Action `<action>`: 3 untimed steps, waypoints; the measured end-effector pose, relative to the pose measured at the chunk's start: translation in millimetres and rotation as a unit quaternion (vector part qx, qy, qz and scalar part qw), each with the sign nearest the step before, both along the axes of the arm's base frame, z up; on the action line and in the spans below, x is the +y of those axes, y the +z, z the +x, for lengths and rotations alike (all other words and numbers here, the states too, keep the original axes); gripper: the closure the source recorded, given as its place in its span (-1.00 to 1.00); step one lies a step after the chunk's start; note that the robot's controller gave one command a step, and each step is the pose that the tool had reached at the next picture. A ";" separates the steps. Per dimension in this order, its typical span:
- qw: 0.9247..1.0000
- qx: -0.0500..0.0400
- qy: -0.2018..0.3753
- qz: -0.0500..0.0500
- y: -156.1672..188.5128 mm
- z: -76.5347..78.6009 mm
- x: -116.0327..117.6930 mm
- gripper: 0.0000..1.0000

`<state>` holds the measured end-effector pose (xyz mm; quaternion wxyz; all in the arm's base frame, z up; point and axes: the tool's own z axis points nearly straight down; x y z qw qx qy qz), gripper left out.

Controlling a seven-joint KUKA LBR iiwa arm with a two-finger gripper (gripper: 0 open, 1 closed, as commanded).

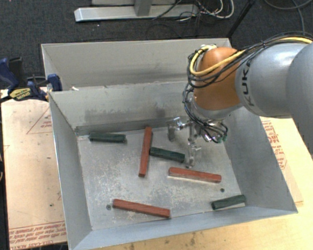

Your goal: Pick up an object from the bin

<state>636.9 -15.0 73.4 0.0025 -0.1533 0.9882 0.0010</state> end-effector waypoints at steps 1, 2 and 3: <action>1.000 0.001 0.022 -0.002 -1.9 -14.7 42.4 -1.00; 1.000 0.000 0.010 0.000 -1.6 -13.8 14.8 1.00; 1.000 0.000 0.011 -0.001 -1.7 -14.1 15.5 1.00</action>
Offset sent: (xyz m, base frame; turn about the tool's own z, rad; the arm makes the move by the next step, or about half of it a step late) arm -0.0156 0.0149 -0.0034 -0.0241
